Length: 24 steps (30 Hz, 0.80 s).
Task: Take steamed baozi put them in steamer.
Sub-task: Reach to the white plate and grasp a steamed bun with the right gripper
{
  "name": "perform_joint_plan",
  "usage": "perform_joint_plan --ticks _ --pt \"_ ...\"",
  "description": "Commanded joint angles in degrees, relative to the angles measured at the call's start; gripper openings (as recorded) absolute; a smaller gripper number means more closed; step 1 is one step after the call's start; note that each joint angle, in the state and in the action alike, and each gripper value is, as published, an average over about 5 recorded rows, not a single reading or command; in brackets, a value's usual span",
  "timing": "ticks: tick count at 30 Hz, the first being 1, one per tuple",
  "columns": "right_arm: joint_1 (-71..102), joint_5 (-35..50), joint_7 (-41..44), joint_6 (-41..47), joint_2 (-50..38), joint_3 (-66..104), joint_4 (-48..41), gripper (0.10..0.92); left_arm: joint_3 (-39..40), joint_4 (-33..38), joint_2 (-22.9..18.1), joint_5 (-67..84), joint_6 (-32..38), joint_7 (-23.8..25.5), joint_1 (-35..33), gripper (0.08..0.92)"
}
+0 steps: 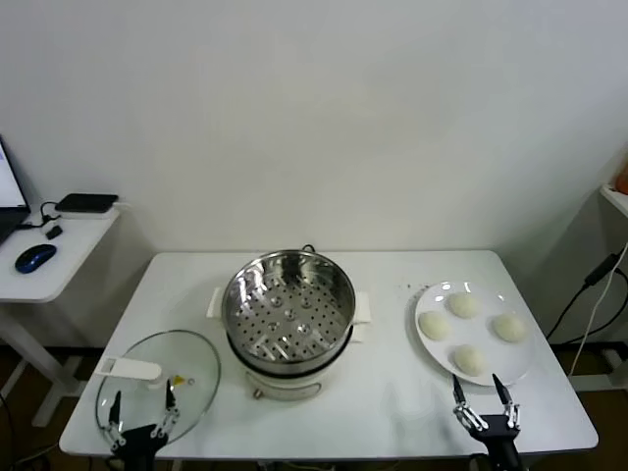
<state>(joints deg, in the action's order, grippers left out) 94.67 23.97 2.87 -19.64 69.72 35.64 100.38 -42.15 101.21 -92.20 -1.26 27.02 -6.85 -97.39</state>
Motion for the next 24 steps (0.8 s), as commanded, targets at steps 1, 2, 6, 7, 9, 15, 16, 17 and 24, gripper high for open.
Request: perform_joint_plan --ticks 1,2,6,7,9,15,16,17,24 --pt "-8.7 0.0 -3.8 13.2 -3.5 2.1 0.8 0.823 0.0 0.0 -2.6 -0.1 0.0 0.0 0.0 0.823" --pt "-10.1 0.2 -4.1 14.8 -4.3 2.0 0.5 0.823 0.1 0.0 -2.6 -0.1 0.0 0.0 0.0 0.823" --pt "-21.3 1.9 -5.0 25.5 -10.1 0.3 -2.1 0.823 0.4 -0.1 -2.6 -0.3 0.0 0.0 0.1 0.823" --pt "-23.9 2.0 -5.0 27.6 -11.4 -0.5 -2.8 0.823 0.5 -0.1 -2.5 -0.4 0.0 0.0 0.1 0.823" --pt "-28.7 1.4 -4.9 31.8 -13.8 -2.5 -4.3 0.823 0.6 -0.2 -2.5 -0.5 0.0 0.0 0.2 0.823" --pt "-41.0 -4.8 3.7 43.8 -23.9 -12.0 -8.1 0.823 0.7 -0.2 -2.5 -0.7 0.1 0.0 0.3 0.823" --pt "-42.7 -6.4 6.2 46.0 -26.3 -14.1 -8.6 0.823 0.7 -0.2 -2.5 -0.8 0.1 0.0 0.3 0.823" --pt "-44.3 -7.9 8.8 48.0 -28.6 -16.0 -8.9 0.823 0.8 -0.1 -2.4 -0.8 0.2 0.1 0.3 0.823" --pt "-56.5 -15.9 26.3 52.4 -43.2 -32.8 -11.0 0.823 1.0 -0.6 -2.3 -1.3 0.7 0.0 0.3 0.823"
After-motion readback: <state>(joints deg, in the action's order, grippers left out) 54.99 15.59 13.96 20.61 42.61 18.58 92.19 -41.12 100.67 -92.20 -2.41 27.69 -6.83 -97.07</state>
